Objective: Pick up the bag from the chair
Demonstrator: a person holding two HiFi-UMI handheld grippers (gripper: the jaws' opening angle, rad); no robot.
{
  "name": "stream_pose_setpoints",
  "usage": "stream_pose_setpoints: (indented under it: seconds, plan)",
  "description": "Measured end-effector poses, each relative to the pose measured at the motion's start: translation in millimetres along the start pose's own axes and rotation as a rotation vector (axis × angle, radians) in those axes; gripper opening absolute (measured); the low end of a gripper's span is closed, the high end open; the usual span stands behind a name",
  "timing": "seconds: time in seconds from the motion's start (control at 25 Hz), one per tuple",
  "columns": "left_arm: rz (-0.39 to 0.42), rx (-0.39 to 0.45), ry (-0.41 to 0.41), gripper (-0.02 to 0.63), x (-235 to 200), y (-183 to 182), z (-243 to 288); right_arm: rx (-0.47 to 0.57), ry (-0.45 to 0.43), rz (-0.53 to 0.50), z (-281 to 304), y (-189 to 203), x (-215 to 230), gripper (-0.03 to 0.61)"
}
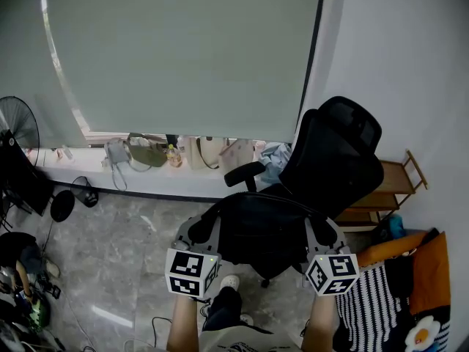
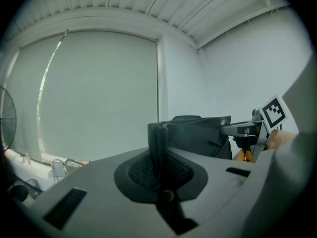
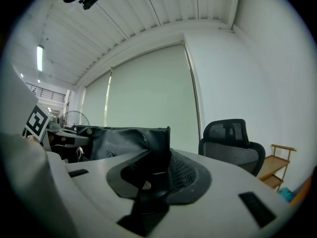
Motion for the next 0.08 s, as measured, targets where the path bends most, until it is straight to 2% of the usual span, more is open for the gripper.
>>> stream_pose_setpoints:
  seconds: [0.08]
  plan:
    - [0.001, -0.004, 0.0, 0.029, 0.4, -0.5, -1.2, -0.001, -0.001, 0.004, -0.8, 0.1, 0.2, 0.11]
Point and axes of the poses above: the fingertips, and each gripper's own axes: z forward along the fingers, x to its right, y out of its underside, the point moved 10 cm from there along -z, backward along the fingers, and after that the axes turned 13 degrees about -y, right-handed, at the moved point
